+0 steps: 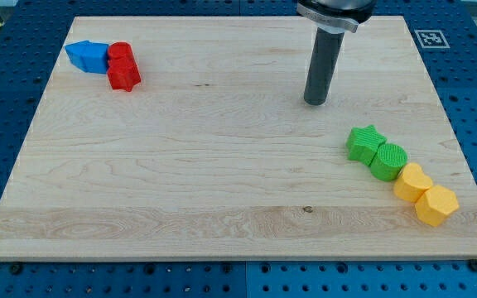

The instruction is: Push yellow heart left and down a bit

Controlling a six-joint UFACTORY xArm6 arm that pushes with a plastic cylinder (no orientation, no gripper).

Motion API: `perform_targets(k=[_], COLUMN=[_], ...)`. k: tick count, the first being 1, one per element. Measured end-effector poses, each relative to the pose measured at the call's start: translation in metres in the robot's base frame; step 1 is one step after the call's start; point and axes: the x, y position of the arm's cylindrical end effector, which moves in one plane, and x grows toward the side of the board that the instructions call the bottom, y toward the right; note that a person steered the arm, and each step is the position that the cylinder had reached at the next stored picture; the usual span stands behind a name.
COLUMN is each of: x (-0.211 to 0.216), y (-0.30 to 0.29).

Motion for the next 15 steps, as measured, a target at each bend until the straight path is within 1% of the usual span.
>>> perform_targets(k=[1, 2, 3, 5, 6, 7, 9, 10, 11, 12, 13, 15], x=[0.000, 0.005, 0.003, -0.003, -0.008, 0.061, 0.063, 0.095, 0.111, 0.112, 0.133, 0.138], y=[0.000, 0.016, 0.042, 0.141, 0.142, 0.164, 0.164, 0.166, 0.166, 0.166, 0.136, 0.130])
